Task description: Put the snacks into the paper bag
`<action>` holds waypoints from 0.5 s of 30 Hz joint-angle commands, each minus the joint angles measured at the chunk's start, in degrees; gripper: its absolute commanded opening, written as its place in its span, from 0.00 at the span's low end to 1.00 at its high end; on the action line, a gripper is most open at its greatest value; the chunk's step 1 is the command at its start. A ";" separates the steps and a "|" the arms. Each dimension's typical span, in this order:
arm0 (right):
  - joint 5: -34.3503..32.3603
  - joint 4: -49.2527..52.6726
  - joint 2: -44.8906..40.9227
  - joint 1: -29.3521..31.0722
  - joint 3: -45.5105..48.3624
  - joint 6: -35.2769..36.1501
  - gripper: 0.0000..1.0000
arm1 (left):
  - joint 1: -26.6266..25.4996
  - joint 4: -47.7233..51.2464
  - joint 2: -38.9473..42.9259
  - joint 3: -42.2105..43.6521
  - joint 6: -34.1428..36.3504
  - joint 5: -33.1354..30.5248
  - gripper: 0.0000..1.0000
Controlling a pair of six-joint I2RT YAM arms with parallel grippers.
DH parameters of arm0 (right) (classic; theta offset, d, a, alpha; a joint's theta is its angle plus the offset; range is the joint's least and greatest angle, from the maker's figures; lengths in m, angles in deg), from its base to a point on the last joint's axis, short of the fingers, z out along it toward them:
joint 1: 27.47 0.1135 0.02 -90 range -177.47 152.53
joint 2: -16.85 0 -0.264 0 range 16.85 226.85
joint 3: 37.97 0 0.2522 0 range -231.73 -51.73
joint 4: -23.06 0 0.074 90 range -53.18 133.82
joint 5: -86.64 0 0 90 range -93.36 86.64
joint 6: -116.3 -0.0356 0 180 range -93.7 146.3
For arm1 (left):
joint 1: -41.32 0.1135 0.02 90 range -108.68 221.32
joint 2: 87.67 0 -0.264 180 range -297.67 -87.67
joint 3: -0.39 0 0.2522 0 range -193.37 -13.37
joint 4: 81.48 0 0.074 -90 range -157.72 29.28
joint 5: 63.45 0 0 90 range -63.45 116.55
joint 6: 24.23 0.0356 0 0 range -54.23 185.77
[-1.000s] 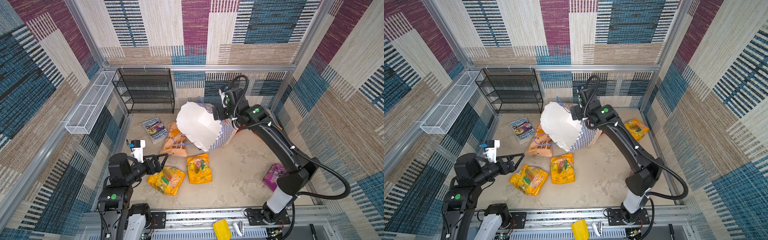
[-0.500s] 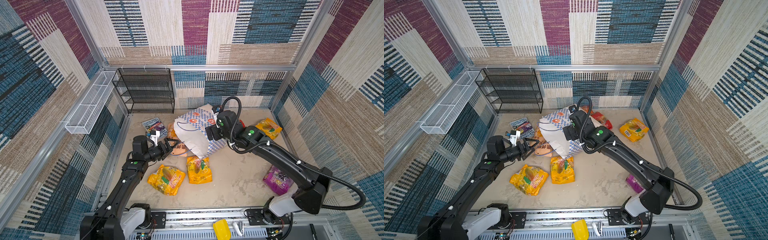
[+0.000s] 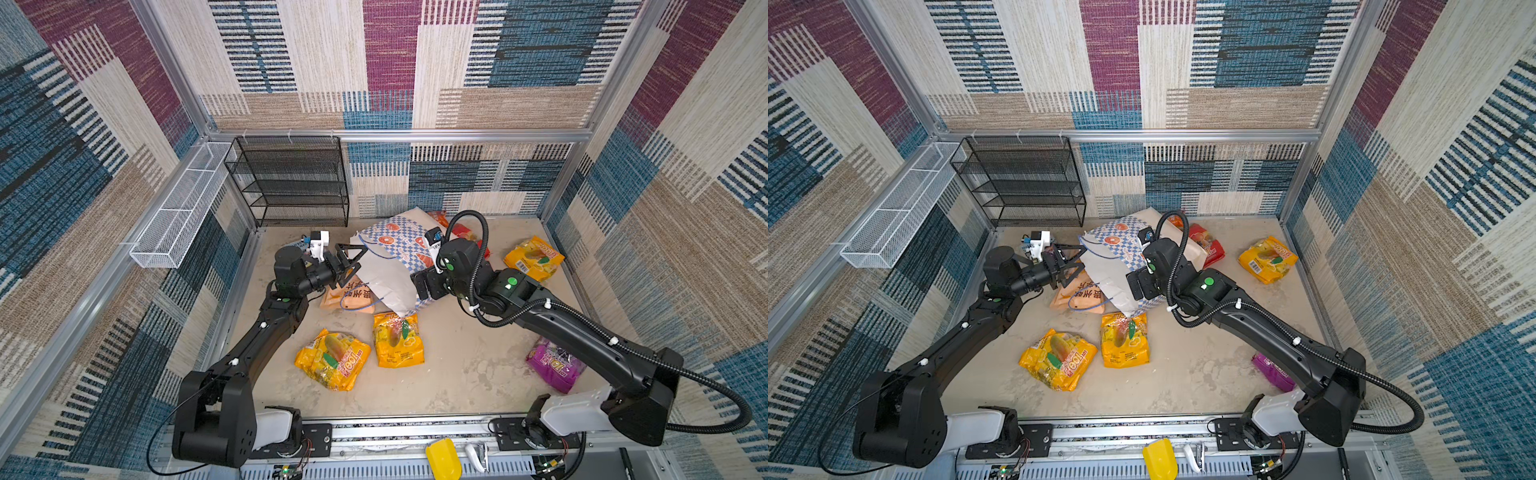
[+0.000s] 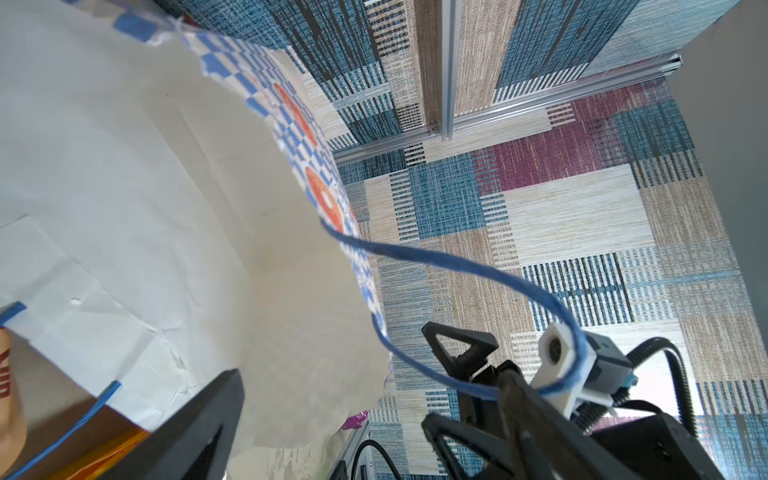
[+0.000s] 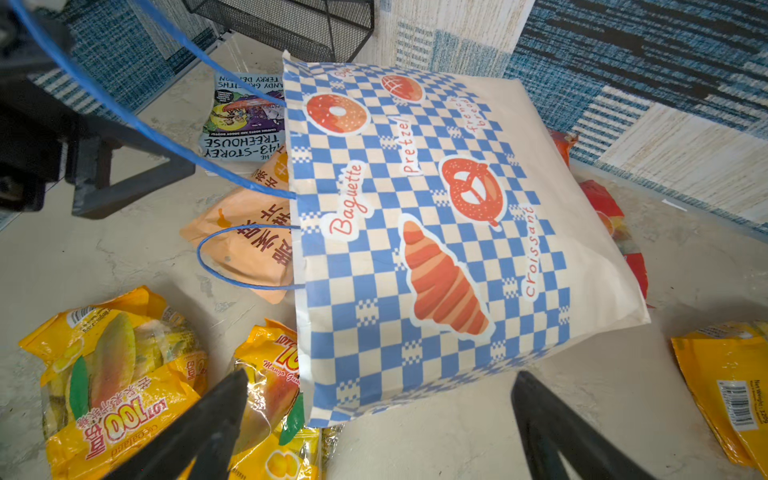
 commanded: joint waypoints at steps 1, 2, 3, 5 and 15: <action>0.09 -1.87 0.63 0.60 -0.50 1.42 1.00 | -0.85 -4.03 -1.56 -2.30 -1.99 2.15 0.99; -0.05 -1.96 1.27 0.80 -0.80 1.82 1.00 | -1.04 -4.18 -1.93 -2.74 -2.24 2.36 0.99; -0.36 -1.98 2.28 1.15 -1.49 2.08 1.00 | -1.25 -4.33 -2.15 -3.01 -2.51 2.41 0.99; -1.45 -1.81 4.56 1.66 -3.43 2.59 1.00 | -1.61 -4.54 -2.11 -3.28 -2.71 2.55 0.99; -4.89 -1.52 12.85 2.48 -9.98 4.24 1.00 | -2.06 0.85 -1.27 -8.47 -0.37 3.11 0.99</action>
